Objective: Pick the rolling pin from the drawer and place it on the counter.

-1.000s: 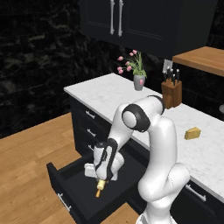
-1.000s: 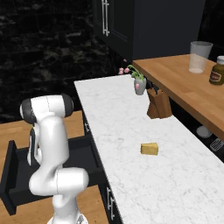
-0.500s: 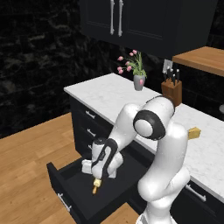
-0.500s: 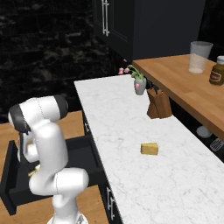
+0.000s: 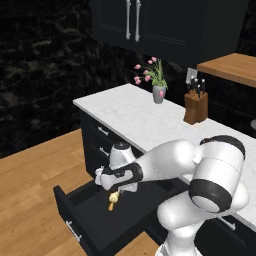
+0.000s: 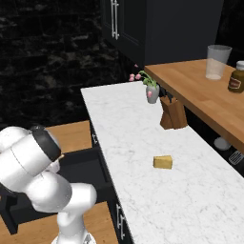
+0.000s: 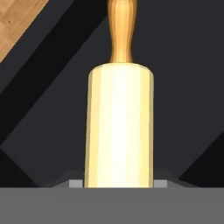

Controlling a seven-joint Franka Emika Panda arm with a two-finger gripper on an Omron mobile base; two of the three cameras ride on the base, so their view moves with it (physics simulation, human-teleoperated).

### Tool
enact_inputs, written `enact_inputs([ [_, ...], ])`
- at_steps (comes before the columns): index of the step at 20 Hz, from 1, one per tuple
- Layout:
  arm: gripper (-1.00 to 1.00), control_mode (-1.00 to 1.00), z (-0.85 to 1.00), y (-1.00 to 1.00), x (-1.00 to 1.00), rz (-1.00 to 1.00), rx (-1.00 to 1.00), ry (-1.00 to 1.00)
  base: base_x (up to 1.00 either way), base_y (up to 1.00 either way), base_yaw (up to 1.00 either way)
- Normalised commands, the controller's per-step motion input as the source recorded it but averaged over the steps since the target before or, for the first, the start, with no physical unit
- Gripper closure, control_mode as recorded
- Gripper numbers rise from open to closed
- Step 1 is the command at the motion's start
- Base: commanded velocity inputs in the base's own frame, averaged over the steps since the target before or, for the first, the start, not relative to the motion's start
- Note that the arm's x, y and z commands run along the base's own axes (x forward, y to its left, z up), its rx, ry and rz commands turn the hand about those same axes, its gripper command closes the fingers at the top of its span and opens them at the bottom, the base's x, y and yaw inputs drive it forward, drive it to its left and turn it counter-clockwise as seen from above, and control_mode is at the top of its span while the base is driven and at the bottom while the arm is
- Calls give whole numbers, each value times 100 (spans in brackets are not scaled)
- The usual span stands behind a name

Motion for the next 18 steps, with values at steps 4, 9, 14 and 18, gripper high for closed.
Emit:
enact_inputs([
  [4, 100, -100, 100, 34, 32, 7, 0, 6, 0, 0, 0],
  [9, 100, -100, 100, 65, 89, 1, -10, 12, 0, 0, 0],
  [14, 100, -100, 100, 40, 75, 0, -11, 20, 0, 0, 0],
  [18, 100, -100, 100, -44, 0, 0, 2, 13, 0, 0, 0],
])
